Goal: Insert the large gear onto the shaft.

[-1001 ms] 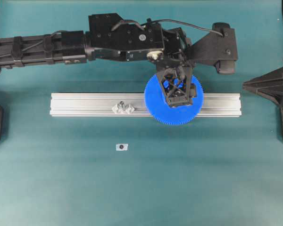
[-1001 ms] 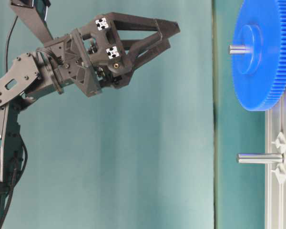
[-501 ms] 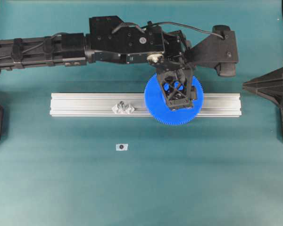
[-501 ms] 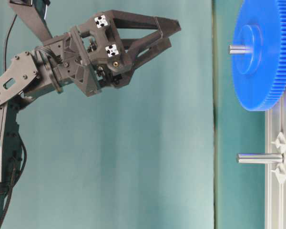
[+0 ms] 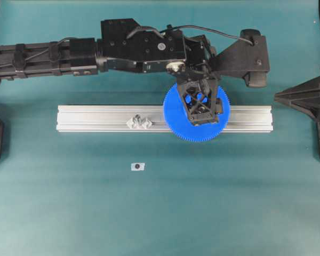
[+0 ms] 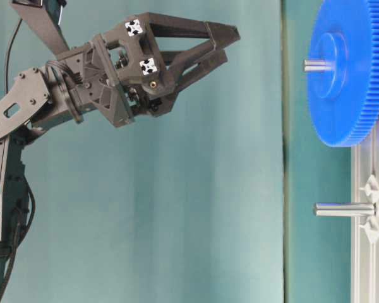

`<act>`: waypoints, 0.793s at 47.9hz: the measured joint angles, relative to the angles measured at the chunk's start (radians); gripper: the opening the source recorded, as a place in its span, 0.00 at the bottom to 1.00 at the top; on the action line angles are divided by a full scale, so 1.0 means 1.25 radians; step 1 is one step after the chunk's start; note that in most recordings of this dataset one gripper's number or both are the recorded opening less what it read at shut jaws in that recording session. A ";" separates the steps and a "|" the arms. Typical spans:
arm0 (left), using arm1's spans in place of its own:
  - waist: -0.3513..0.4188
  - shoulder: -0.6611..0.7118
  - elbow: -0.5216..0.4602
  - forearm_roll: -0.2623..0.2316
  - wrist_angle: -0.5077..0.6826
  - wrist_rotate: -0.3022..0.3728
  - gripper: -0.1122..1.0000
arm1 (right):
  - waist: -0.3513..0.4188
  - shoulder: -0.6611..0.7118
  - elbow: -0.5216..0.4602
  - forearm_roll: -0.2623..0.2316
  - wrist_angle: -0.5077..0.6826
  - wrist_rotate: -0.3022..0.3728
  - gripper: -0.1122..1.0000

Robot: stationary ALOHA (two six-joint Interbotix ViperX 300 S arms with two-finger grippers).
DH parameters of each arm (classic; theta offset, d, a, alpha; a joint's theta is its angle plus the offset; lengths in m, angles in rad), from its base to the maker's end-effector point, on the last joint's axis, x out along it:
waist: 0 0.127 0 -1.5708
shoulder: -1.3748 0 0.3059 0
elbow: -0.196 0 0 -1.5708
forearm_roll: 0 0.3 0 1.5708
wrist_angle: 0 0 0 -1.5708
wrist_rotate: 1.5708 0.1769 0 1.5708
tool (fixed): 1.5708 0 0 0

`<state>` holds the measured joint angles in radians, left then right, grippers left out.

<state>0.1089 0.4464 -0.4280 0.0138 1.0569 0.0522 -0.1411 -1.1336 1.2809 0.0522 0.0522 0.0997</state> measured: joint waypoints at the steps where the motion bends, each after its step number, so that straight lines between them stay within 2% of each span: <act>1: 0.000 0.001 0.001 0.000 0.001 0.000 0.86 | 0.001 -0.001 0.001 0.000 0.000 0.000 0.17; 38: 0.000 0.000 0.000 0.000 0.001 -0.010 0.86 | 0.000 -0.001 0.000 0.000 0.000 0.000 0.17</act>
<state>0.1089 0.4464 -0.4280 0.0138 1.0584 0.0399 -0.1411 -1.1351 1.2809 0.0522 0.0522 0.0997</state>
